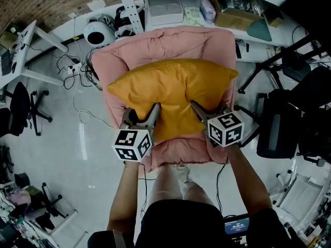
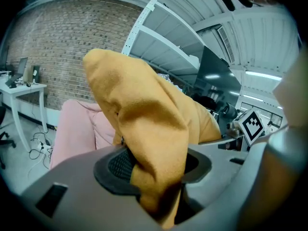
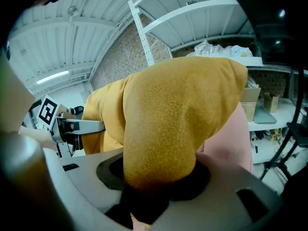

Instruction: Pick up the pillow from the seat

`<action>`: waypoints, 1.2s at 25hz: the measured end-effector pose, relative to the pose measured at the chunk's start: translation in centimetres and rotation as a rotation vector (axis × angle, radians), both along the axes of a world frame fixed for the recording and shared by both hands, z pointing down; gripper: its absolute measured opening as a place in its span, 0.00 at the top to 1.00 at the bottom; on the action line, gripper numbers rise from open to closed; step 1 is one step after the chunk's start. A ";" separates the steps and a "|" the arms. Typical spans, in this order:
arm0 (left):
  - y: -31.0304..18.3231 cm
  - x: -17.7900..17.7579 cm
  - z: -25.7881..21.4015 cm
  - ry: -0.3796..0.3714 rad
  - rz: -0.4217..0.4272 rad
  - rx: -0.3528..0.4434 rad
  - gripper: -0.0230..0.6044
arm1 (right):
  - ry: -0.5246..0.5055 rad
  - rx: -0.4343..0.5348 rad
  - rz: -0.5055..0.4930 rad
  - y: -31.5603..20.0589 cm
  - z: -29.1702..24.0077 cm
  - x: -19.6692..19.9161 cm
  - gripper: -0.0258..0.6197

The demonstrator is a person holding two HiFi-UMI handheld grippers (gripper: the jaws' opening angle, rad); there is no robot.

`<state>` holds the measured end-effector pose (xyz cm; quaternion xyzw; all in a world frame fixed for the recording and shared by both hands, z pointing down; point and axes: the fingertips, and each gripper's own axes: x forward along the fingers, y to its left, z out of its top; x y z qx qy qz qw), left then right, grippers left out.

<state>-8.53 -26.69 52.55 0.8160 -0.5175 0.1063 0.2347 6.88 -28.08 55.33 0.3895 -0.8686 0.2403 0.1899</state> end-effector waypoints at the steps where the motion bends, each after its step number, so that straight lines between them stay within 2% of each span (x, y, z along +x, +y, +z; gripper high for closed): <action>1: 0.2 0.0 -0.6 -0.001 -0.001 0.007 0.63 | -0.002 0.008 0.000 0.1 -0.6 0.0 0.65; 11: 2.0 0.5 -6.6 -0.003 -0.019 0.091 0.63 | -0.012 0.100 -0.020 1.5 -6.6 0.5 0.65; 19: 3.7 1.5 -11.1 0.035 -0.037 0.157 0.63 | 0.009 0.184 -0.031 2.7 -12.0 1.5 0.65; 30: 6.4 3.5 -16.7 0.018 -0.042 0.246 0.62 | -0.003 0.271 -0.043 5.1 -17.4 3.6 0.65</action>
